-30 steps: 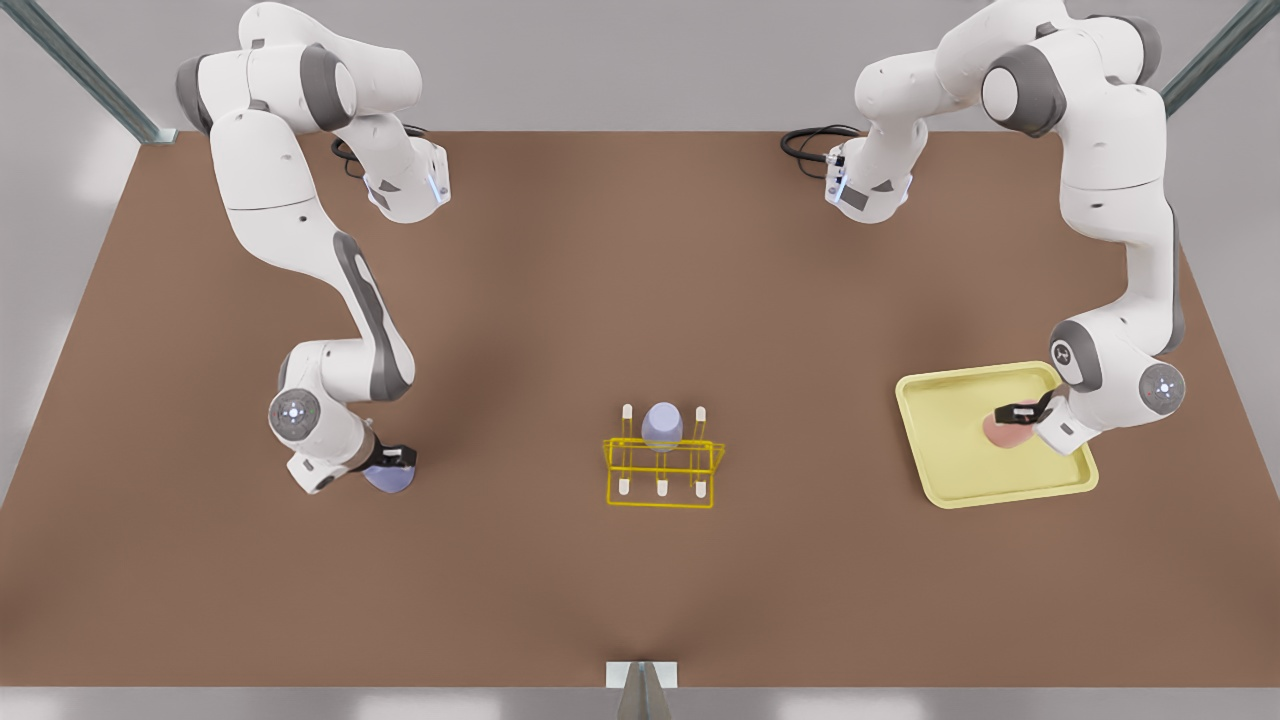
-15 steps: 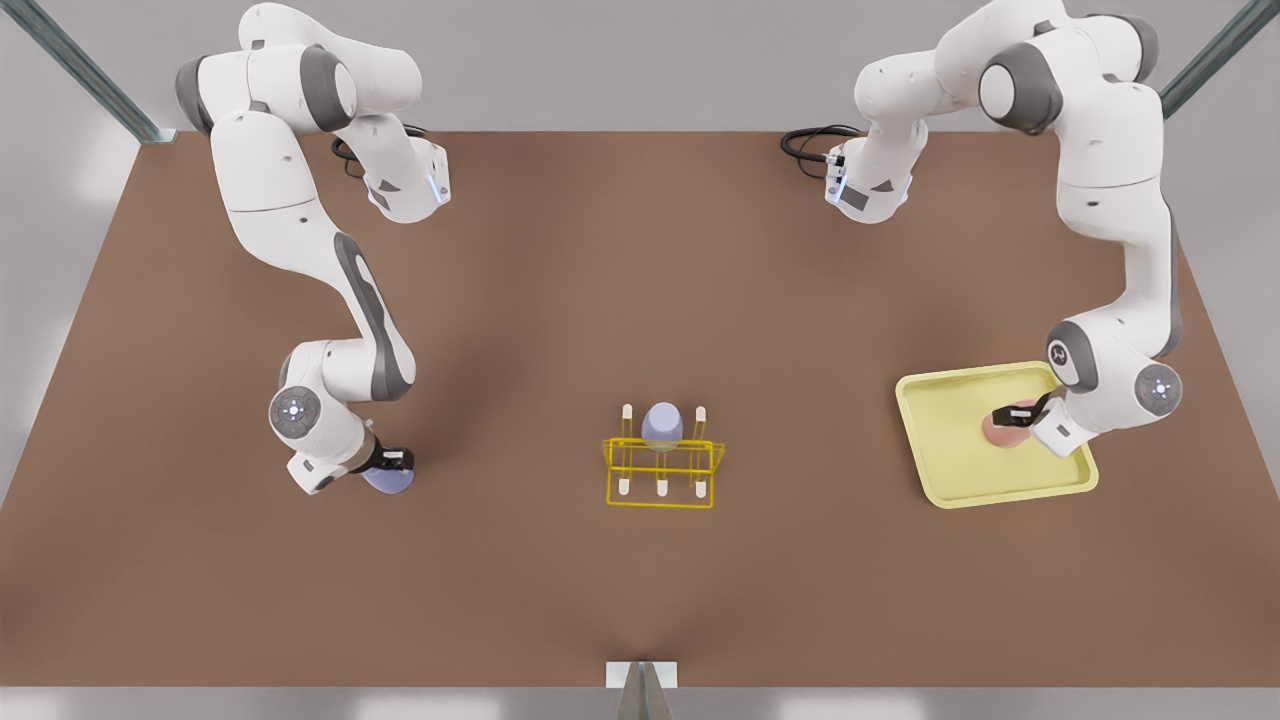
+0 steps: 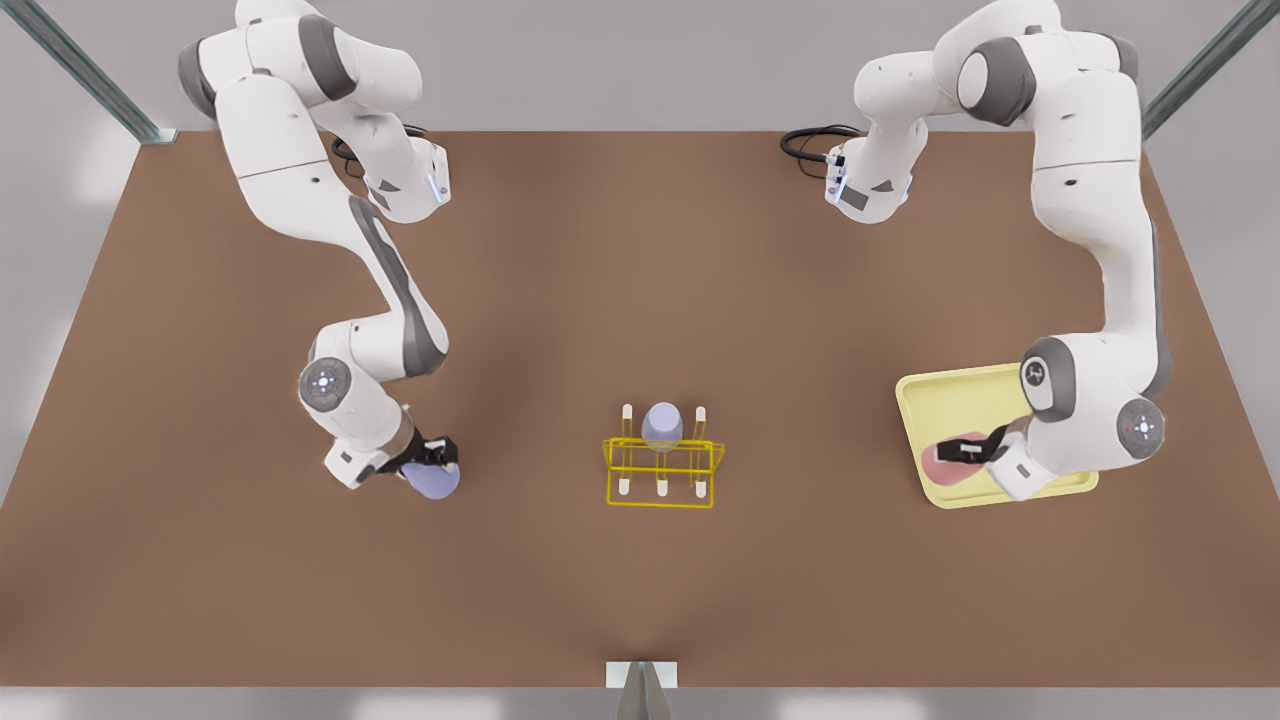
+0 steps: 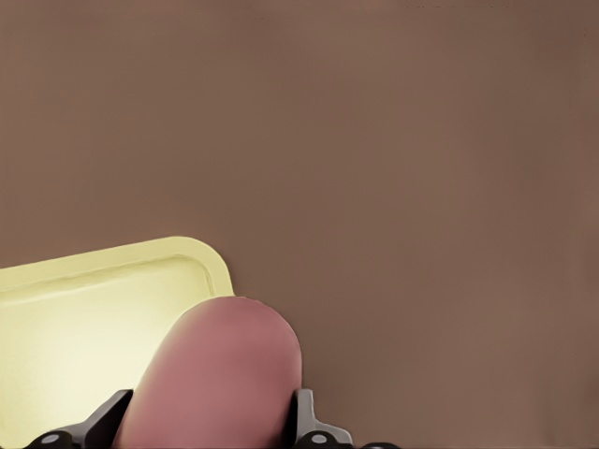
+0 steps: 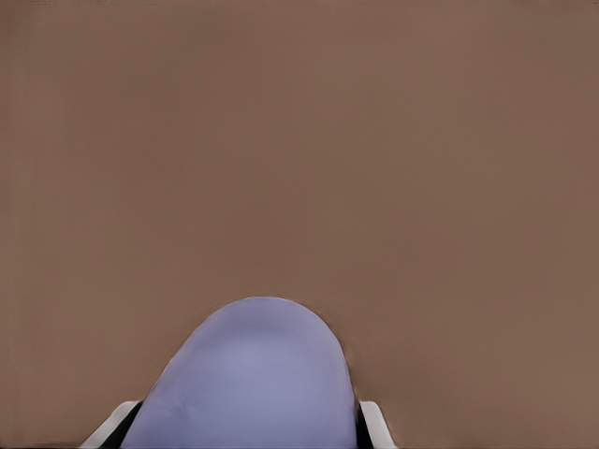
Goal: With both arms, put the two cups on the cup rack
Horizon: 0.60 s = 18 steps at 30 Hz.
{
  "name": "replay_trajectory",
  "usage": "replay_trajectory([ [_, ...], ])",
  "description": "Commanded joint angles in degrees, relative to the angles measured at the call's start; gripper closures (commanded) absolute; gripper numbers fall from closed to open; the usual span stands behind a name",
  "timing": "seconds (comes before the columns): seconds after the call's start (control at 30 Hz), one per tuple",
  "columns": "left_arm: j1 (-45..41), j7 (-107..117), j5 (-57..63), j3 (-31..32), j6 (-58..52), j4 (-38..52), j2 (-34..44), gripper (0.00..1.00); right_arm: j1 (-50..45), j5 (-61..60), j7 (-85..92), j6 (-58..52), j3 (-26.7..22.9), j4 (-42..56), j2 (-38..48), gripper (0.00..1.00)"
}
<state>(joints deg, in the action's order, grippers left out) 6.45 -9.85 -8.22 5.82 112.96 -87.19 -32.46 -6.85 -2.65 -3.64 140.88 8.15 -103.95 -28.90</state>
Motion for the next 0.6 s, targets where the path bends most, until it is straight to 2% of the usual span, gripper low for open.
replay_trajectory([
  [0.0,-2.31,29.88,-0.3,2.27,-5.73,7.38,-2.96,0.17,-0.18,-2.53,-0.58,-0.17,2.04,0.41,0.33,0.19],
  [0.13,-7.68,35.77,-7.77,3.76,-3.71,27.6,-15.79,0.17,-0.88,-8.86,-0.67,-0.25,6.08,3.05,0.95,0.19],
  [0.23,-12.86,44.03,-12.61,3.76,7.1,28.13,-16.76,0.16,-2.03,-11.86,-0.67,-0.52,8.81,7.0,-0.63,0.19],
  [0.33,-16.38,47.2,-12.61,3.76,6.84,28.13,-16.68,0.16,-2.02,-12.91,-0.67,-0.61,10.74,10.51,-3.09,0.19],
  [0.43,-17.26,47.29,-12.96,4.11,1.04,28.13,-16.41,0.16,-2.73,-13.61,-0.75,-0.87,11.62,13.86,-5.03,0.19],
  [0.57,-19.37,51.33,-12.78,5.26,3.59,28.22,-16.59,0.16,-2.73,-13.53,-0.84,-0.87,13.29,20.19,-10.04,0.19],
])
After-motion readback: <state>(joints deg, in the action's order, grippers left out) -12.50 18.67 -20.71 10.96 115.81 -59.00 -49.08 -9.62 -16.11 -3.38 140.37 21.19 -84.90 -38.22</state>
